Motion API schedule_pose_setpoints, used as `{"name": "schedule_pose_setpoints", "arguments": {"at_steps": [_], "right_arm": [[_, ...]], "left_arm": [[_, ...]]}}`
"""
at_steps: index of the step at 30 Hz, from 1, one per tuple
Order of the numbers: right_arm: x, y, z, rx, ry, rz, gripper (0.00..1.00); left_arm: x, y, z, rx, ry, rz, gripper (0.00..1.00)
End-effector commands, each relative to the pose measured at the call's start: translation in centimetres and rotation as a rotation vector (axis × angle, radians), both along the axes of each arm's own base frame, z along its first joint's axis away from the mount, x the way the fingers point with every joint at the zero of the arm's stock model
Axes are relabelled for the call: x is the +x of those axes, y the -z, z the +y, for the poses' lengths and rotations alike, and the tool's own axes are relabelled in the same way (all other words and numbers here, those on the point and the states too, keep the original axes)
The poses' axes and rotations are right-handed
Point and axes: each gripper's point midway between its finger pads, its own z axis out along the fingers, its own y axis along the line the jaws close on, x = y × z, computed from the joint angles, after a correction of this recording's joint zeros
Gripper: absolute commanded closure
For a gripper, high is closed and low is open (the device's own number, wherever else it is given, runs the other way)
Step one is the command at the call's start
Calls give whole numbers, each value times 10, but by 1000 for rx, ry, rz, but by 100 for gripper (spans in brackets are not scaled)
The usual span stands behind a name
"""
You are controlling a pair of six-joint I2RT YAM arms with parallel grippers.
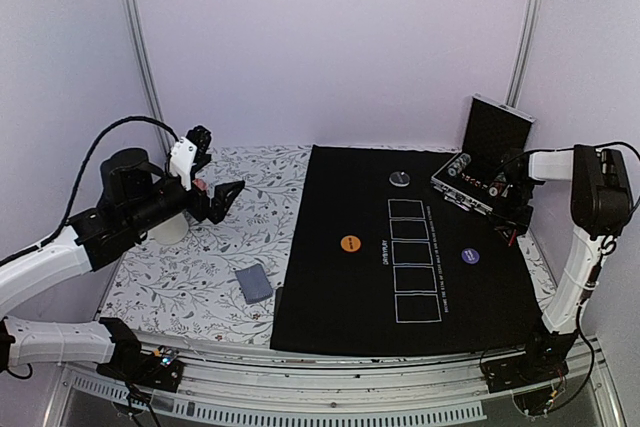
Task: Distribute texas hold em gaming equipment
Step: Place the all-in button on the poker table mat, then pick up the pile of poker chips from the chip case.
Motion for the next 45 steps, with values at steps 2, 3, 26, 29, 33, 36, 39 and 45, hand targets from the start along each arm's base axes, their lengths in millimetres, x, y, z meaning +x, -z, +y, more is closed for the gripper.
{"name": "schedule_pose_setpoints", "arguments": {"at_steps": [2, 3, 26, 29, 33, 36, 39, 45], "right_arm": [[-3, 7, 1, 10, -29, 45, 87], [-5, 9, 2, 11, -32, 57, 85], [79, -211, 61, 126, -408, -465, 1], [110, -224, 92, 182, -589, -518, 1], [150, -223, 100, 79, -736, -567, 1], [176, -225, 108, -50, -884, -657, 0], [193, -213, 115, -103, -1000, -707, 0], [231, -167, 110, -156, -1058, -630, 0]], "left_arm": [[1, 1, -1, 13, -5, -23, 2], [1, 2, -1, 13, -5, -22, 2], [-1, 2, -4, 4, 20, -21, 2], [-1, 4, -4, 10, 18, -19, 2], [0, 9, -6, 19, 26, -19, 2], [2, 16, -8, 35, 33, -18, 2], [3, 22, -10, 50, 42, -10, 2], [10, 37, -10, 84, 38, 9, 2]]}}
